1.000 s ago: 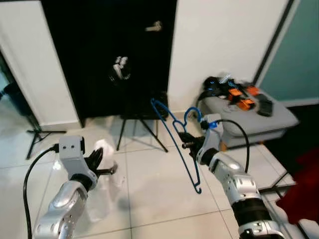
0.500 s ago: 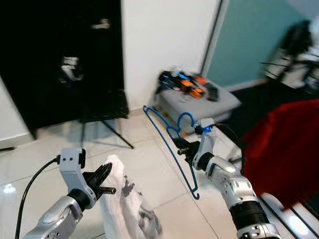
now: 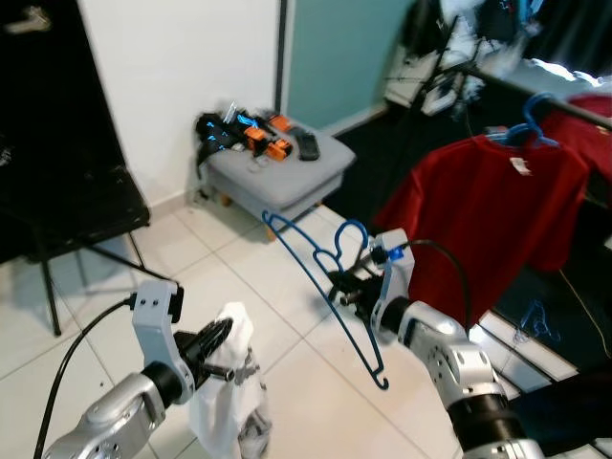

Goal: Hang hanger

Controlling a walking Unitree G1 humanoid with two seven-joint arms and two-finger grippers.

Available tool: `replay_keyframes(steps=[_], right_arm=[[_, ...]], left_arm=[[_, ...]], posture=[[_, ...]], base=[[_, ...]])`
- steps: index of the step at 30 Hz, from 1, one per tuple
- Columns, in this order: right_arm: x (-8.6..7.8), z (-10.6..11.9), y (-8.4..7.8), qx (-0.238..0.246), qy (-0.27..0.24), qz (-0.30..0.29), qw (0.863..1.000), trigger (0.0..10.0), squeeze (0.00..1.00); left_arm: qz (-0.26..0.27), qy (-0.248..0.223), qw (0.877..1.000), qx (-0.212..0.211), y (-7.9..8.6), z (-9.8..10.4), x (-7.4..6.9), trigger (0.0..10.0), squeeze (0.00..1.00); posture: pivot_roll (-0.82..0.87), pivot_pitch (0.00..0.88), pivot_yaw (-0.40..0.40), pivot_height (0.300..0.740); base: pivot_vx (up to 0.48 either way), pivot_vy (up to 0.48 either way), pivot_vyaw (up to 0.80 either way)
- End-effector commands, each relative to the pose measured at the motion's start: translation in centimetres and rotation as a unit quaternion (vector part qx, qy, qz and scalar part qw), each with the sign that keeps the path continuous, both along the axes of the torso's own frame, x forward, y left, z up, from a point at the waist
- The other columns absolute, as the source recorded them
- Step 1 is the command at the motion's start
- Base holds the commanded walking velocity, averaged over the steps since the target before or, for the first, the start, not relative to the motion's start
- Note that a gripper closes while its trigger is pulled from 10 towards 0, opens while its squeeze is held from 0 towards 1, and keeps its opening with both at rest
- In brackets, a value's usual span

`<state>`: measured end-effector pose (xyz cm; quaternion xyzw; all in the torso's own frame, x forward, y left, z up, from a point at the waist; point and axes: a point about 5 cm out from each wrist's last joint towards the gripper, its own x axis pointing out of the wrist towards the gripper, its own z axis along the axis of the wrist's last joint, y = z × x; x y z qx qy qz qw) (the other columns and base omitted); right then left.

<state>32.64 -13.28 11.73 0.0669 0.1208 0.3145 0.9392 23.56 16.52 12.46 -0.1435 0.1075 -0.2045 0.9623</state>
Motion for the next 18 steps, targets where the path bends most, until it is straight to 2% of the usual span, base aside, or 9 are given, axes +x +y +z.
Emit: replay_keyframes(steps=[1, 3, 5, 10, 12, 13, 15, 16, 18], right_arm=[[-0.3, 0.3, -0.3, -0.003, -0.004, 0.006, 1.0, 10.0, 0.0], [-0.3, 0.3, -0.3, -0.003, -0.004, 0.006, 1.0, 10.0, 0.0], [-0.5, 0.5, -0.4, -0.002, -0.006, 0.012, 1.0, 10.0, 0.0], [-1.0, 1.0, -0.4, 0.003, -0.018, 0.03, 0.999, 10.0, 0.0], [-1.2, 1.4, -0.5, 0.002, -0.029, 0.045, 0.999, 10.0, 0.0], [-1.3, 2.2, -0.7, 0.001, -0.042, 0.062, 0.997, 10.0, 0.0], [-1.3, 2.2, -0.7, 0.001, -0.042, 0.062, 0.997, 10.0, 0.0], [-1.4, 3.4, -1.4, -0.007, -0.062, 0.087, 0.994, 10.0, 0.0], [-1.4, 5.0, -2.4, -0.023, -0.084, 0.111, 0.99, 10.0, 0.0]], left_arm=[[-0.014, -0.029, 0.998, 0.045, -0.3, 0.7, 0.3, 10.0, 0.0], [-0.014, -0.029, 0.998, 0.045, -0.3, 0.7, 0.3, 10.0, 0.0], [-0.018, -0.075, 0.989, 0.125, 0.1, 1.8, 1.0, 10.0, 0.0], [-0.031, -0.144, 0.967, 0.206, 0.8, 4.0, 1.9, 10.0, 0.0], [-0.044, -0.179, 0.95, 0.253, 1.2, 5.2, 2.2, 10.0, 0.0], [-0.062, -0.209, 0.925, 0.311, 1.8, 6.2, 2.4, 10.0, 0.0], [-0.062, -0.209, 0.925, 0.311, 1.8, 6.2, 2.4, 10.0, 0.0], [-0.083, -0.227, 0.9, 0.363, 2.6, 7.3, 2.5, 10.0, 0.0], [-0.1, -0.241, 0.877, 0.403, 3.4, 8.5, 2.4, 10.0, 0.0]], posture=[[-0.07, 0.133, -0.055, 0.74], [-0.07, 0.133, -0.055, 0.74], [-0.08, 0.136, -0.053, 0.74], [-0.08, 0.14, -0.042, 0.74], [-0.08, 0.144, -0.039, 0.74], [-0.09, 0.144, -0.036, 0.74], [-0.09, 0.144, -0.036, 0.74], [-0.09, 0.144, -0.034, 0.74], [-0.1, 0.138, -0.033, 0.74]], base=[[0.0, 0.0, -0.8], [0.0, 0.0, -0.8], [0.0, 0.0, -0.8], [0.0, 0.0, -0.8], [0.0, 0.0, -0.8], [0.0, 0.0, -0.8], [0.0, 0.0, -0.8], [0.0, 0.0, -0.8], [0.0, 0.0, -0.8]])
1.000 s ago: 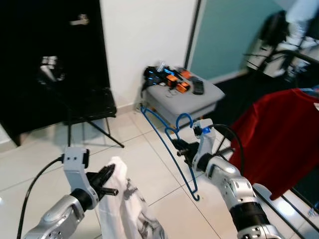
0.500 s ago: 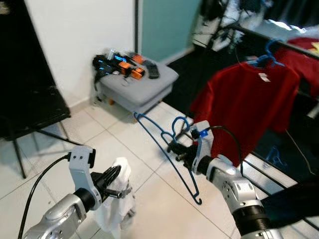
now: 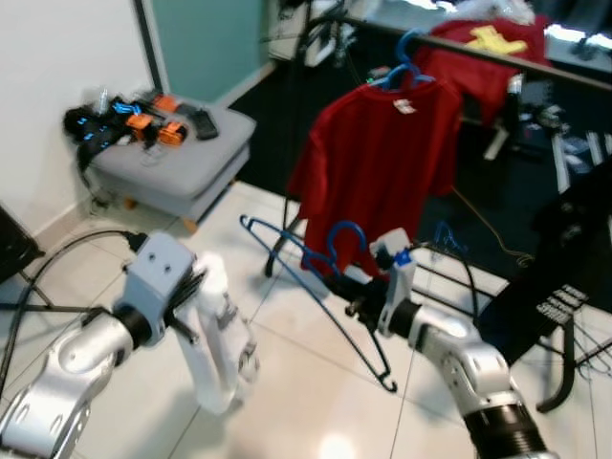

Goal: Hang hanger

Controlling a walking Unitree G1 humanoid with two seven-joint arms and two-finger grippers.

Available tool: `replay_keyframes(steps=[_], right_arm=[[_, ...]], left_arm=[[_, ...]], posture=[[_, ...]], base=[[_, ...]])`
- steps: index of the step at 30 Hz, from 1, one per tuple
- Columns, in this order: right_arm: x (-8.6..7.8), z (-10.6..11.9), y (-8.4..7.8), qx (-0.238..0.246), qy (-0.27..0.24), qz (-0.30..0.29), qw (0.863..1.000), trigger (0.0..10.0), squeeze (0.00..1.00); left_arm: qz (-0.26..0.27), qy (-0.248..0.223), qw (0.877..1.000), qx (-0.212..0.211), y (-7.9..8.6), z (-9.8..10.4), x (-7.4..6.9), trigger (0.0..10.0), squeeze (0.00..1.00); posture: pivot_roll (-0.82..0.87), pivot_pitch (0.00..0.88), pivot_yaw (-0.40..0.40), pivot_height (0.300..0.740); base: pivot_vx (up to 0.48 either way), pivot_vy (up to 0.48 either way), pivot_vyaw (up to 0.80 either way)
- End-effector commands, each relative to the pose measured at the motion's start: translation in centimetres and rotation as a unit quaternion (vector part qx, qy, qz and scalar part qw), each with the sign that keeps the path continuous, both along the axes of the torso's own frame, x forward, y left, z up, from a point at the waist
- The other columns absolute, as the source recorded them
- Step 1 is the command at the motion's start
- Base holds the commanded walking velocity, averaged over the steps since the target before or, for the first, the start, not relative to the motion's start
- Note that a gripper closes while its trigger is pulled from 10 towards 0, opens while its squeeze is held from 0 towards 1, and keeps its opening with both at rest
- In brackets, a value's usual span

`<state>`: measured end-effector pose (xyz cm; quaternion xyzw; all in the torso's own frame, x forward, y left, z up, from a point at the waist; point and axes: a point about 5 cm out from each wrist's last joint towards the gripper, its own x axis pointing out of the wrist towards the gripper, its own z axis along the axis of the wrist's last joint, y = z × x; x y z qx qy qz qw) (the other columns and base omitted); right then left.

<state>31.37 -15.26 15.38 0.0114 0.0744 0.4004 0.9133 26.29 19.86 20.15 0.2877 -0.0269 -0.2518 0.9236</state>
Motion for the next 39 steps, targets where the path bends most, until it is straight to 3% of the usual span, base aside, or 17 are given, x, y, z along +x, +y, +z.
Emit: replay_keyframes(steps=[1, 2, 3, 6, 9, 12, 18, 20, 22, 23, 25, 26, 28, 33, 34, 35, 39], right_arm=[[-0.1, 1.3, -0.4, 0.003, -0.019, 0.019, 1.0, 10.0, 0.0], [-0.1, 1.3, -0.4, 0.003, -0.019, 0.019, 1.0, 10.0, 0.0], [-0.2, 4.2, -2.6, -0.036, -0.057, 0.056, 0.996, 10.0, 0.0], [-0.9, 6.4, -4.4, -0.091, -0.078, 0.096, 0.988, 10.0, 0.0], [-1.1, 6.5, -4.6, -0.103, -0.079, 0.103, 0.986, 10.0, 0.0], [-2.3, 8.1, -5.1, -0.126, -0.089, 0.148, 0.977, 10.0, 0.0], [-3.7, 8.8, -4.5, -0.137, -0.09, 0.202, 0.966, 10.0, 0.0], [-3.7, 8.8, -4.5, -0.137, -0.09, 0.202, 0.966, 10.0, 0.0], [-3.9, 9.0, -4.6, -0.143, -0.086, 0.215, 0.962, 10.0, 0.0], [-3.9, 9.0, -4.6, -0.143, -0.086, 0.215, 0.962, 10.0, 0.0], [-4.0, 9.5, -5.5, -0.156, -0.081, 0.217, 0.96, 10.0, 0.0], [-4.0, 9.5, -5.5, -0.156, -0.081, 0.217, 0.96, 10.0, 0.0], [-4.0, 10.0, -6.6, -0.166, -0.078, 0.21, 0.96, 10.0, 0.0], [-4.0, 10.5, -7.9, -0.186, -0.075, 0.198, 0.96, 10.0, 0.0], [-4.0, 10.8, -8.1, -0.185, -0.076, 0.194, 0.96, 10.0, 0.0], [-4.0, 10.8, -8.1, -0.185, -0.076, 0.194, 0.96, 10.0, 0.0], [-4.2, 10.6, -7.2, -0.174, -0.08, 0.205, 0.96, 10.0, 0.0]], left_arm=[[-0.021, -0.018, 0.999, 0.033, 0.0, 0.8, -0.3, 10.0, 0.0], [-0.021, -0.018, 0.999, 0.033, 0.0, 0.8, -0.3, 10.0, 0.0], [-0.045, -0.04, 0.993, 0.096, 0.7, 3.2, -0.4, 10.0, 0.0], [-0.094, -0.046, 0.985, 0.135, 0.2, 5.3, -1.0, 10.0, 0.0], [-0.109, -0.06, 0.982, 0.139, -0.1, 5.7, -1.2, 10.0, 0.0], [-0.162, -0.1, 0.961, 0.2, -1.0, 7.1, -1.8, 10.0, 0.0], [-0.215, -0.097, 0.937, 0.257, -2.0, 6.8, -2.0, 10.0, 0.0], [-0.215, -0.097, 0.937, 0.257, -2.0, 6.8, -2.0, 10.0, 0.0], [-0.23, -0.107, 0.914, 0.317, -2.4, 6.4, -1.8, 10.0, 0.0], [-0.23, -0.107, 0.914, 0.317, -2.4, 6.4, -1.8, 10.0, 0.0], [-0.253, -0.128, 0.891, 0.354, -3.0, 6.3, -1.6, 10.0, 0.0], [-0.253, -0.128, 0.891, 0.354, -3.0, 6.3, -1.6, 10.0, 0.0], [-0.269, -0.155, 0.876, 0.37, -3.2, 6.9, -1.5, 10.0, 0.0], [-0.26, -0.183, 0.87, 0.376, -2.8, 8.0, -0.9, 10.0, 0.0], [-0.254, -0.201, 0.883, 0.34, -3.1, 8.9, -0.7, 10.0, 0.0], [-0.254, -0.201, 0.883, 0.34, -3.1, 8.9, -0.7, 10.0, 0.0], [-0.236, -0.224, 0.925, 0.194, -4.6, 10.0, -0.3, 10.0, 0.0]], posture=[[-0.1, 0.138, -0.033, 0.74], [-0.1, 0.138, -0.033, 0.74], [-0.1, 0.136, -0.033, 0.74], [-0.1, 0.137, -0.033, 0.74], [-0.1, 0.137, -0.033, 0.74], [-0.11, 0.134, -0.027, 0.74], [-0.11, 0.132, -0.024, 0.74], [-0.11, 0.132, -0.024, 0.74], [-0.11, 0.13, -0.023, 0.74], [-0.11, 0.13, -0.023, 0.74], [-0.11, 0.125, -0.022, 0.74], [-0.11, 0.125, -0.022, 0.74], [-0.11, 0.121, -0.021, 0.74], [-0.11, 0.115, -0.018, 0.74], [-0.11, 0.112, -0.019, 0.74], [-0.11, 0.112, -0.019, 0.74], [-0.12, 0.111, -0.019, 0.74]], base=[[0.0, 0.0, -0.8], [0.0, 0.0, -0.8], [0.0, 0.0, -0.8], [0.0, 0.0, -0.8], [0.0, 0.0, -0.8], [0.0, 0.0, -0.8], [0.0, 0.0, 0.0], [0.0, 0.0, 0.0], [0.0, 0.0, 0.0], [0.0, 0.0, 0.0], [0.0, 0.0, 0.0], [0.0, 0.0, 0.0], [0.0, 0.0, 0.0], [0.0, 0.0, 0.0], [0.0, 0.0, 0.0], [0.0, 0.0, 0.0], [0.0, 0.0, -0.39]])
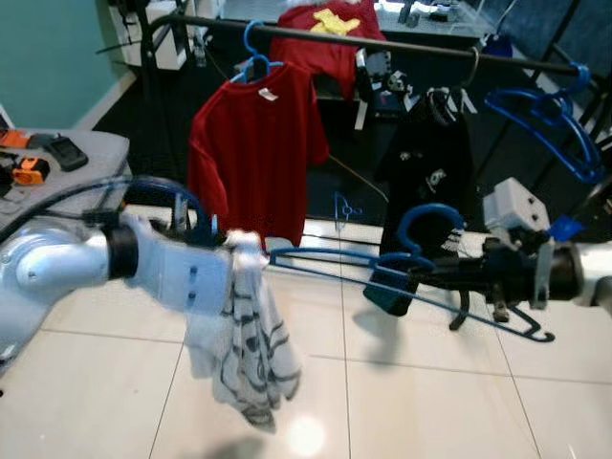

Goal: Hang hanger

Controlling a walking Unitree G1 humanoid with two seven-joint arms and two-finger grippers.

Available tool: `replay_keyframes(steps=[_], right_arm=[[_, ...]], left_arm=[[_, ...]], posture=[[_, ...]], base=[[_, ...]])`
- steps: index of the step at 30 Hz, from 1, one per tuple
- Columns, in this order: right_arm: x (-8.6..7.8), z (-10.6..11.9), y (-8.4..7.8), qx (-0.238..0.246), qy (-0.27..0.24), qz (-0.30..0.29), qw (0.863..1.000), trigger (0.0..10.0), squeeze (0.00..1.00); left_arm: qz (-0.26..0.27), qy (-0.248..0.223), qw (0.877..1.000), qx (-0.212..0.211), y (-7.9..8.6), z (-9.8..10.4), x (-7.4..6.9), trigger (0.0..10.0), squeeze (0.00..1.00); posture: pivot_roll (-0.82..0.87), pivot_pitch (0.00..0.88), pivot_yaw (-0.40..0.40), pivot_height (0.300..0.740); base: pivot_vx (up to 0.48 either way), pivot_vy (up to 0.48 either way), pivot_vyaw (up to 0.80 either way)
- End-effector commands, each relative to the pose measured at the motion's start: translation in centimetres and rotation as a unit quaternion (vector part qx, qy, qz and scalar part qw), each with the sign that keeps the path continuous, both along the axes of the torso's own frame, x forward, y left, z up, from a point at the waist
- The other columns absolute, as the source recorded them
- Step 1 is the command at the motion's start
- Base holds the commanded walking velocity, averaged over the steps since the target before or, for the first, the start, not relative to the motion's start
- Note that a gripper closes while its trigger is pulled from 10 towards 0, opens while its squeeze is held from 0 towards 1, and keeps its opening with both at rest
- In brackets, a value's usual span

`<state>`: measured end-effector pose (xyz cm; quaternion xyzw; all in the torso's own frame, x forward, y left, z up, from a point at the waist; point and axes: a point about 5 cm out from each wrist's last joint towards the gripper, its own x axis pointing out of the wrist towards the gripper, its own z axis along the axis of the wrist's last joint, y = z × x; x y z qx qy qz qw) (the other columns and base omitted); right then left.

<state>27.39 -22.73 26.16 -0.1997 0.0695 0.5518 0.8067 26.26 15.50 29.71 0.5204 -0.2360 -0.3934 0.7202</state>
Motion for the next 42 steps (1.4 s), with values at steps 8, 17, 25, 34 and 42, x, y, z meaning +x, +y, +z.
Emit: replay_keyframes(steps=[8, 17, 25, 34, 42], right_arm=[[-0.5, -0.9, 1.2, 0.008, 0.021, 0.03, 0.999, 10.0, 0.0], [-0.7, -0.7, 1.3, 0.018, 0.028, 0.04, 0.999, 10.0, 0.0], [-1.6, -1.5, 0.9, 0.034, 0.059, 0.039, 0.997, 10.0, 0.0], [-2.0, -1.5, -0.6, 0.032, 0.078, 0.023, 0.996, 10.0, 0.0], [-2.1, -1.3, -0.2, 0.043, 0.079, 0.033, 0.995, 10.0, 0.0]], left_arm=[[-0.023, 0.057, 0.993, -0.098, -0.3, -0.7, 0.2, 10.0, 0.0], [0.009, 0.08, 0.996, -0.024, 3.6, -1.4, 0.4, 10.0, 0.0], [0.057, 0.116, 0.992, 0.002, 7.6, -1.3, -0.2, 10.0, 0.0], [-0.156, 0.315, 0.932, -0.085, 7.3, 2.8, -6.9, 10.0, 0.0], [-0.262, 0.387, 0.883, -0.031, 5.3, 2.5, -8.9, 10.0, 0.0]], posture=[[-0.12, 0.115, -0.021, 0.74], [-0.12, 0.133, -0.014, 0.74], [-0.13, 0.143, -0.007, 0.74], [-0.11, 0.154, -0.023, 0.74], [-0.1, 0.152, -0.005, 0.74]], base=[[0.0, 0.0, -0.78], [0.0, 0.0, -0.58], [0.0, 0.0, 0.0], [0.0, 0.0, 0.0], [0.0, 0.0, 0.0]])
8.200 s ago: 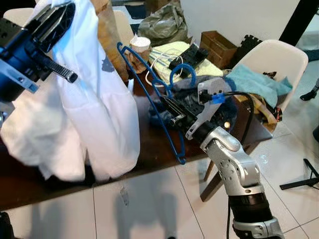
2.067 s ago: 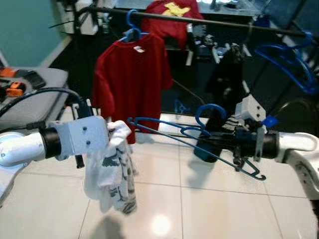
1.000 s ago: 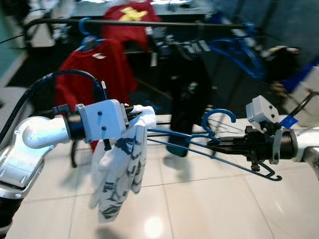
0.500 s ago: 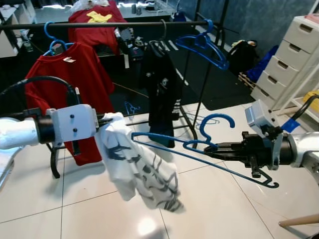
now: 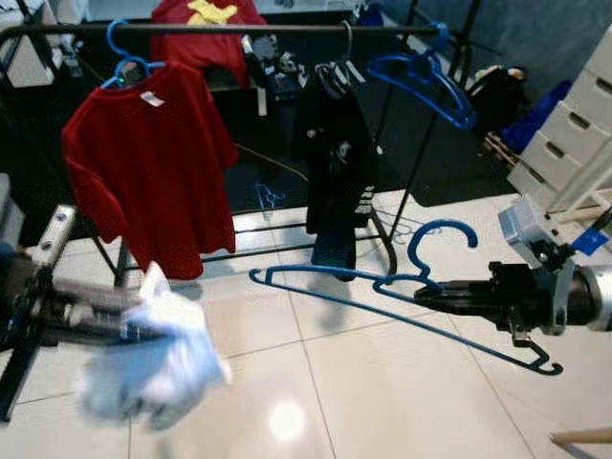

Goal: Hang hanger

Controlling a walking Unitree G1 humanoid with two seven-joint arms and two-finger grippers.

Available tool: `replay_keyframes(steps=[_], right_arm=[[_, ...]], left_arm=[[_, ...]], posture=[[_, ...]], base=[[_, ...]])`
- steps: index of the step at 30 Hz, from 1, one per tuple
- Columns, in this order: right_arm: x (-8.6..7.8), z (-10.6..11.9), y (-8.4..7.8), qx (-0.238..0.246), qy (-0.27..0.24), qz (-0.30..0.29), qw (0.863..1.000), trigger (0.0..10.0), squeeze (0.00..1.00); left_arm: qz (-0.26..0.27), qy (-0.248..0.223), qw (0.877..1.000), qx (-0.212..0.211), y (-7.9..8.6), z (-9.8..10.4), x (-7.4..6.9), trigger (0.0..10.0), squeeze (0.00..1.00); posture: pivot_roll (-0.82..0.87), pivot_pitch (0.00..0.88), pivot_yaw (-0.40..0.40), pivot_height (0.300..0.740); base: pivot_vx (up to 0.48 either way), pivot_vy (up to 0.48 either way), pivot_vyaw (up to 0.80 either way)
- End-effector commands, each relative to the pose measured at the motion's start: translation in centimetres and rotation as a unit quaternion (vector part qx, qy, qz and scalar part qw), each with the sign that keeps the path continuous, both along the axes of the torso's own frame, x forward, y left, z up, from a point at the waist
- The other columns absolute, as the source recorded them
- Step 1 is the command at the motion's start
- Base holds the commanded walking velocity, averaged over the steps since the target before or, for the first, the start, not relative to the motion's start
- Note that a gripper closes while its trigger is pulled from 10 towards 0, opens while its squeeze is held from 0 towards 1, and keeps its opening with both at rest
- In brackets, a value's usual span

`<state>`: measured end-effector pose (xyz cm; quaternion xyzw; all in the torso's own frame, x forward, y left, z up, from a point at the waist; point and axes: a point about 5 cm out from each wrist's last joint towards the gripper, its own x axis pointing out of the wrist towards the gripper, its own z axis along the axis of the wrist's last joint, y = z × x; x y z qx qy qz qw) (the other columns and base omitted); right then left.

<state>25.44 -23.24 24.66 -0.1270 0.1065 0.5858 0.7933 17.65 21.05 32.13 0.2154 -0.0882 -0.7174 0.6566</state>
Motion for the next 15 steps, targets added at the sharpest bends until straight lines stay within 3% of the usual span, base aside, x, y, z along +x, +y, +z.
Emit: replay_keyframes(steps=[1, 5, 15], right_arm=[[-0.2, 0.2, 0.5, 0.008, 0.0, 0.016, 1.0, 10.0, 0.0], [-0.3, 0.2, 1.2, 0.006, 0.0, 0.03, 1.0, 10.0, 0.0], [-0.7, 0.6, 1.5, 0.018, 0.0, 0.048, 0.999, 10.0, 0.0]], left_arm=[[-0.023, 0.002, 0.999, 0.023, -0.5, 0.0, -0.2, 10.0, 0.0], [-0.03, -0.009, 0.999, 0.025, -1.3, -0.1, 0.2, 10.0, 0.0], [-0.037, 0.036, 0.999, 0.017, -2.1, -0.7, -0.2, 10.0, 0.0]], posture=[[-0.1, 0.158, -0.005, 0.74], [-0.11, 0.161, 0.0, 0.74], [-0.11, 0.15, 0.019, 0.74]], base=[[0.0, 0.0, 0.0], [0.0, 0.0, 0.0], [0.0, 0.0, 0.0]])
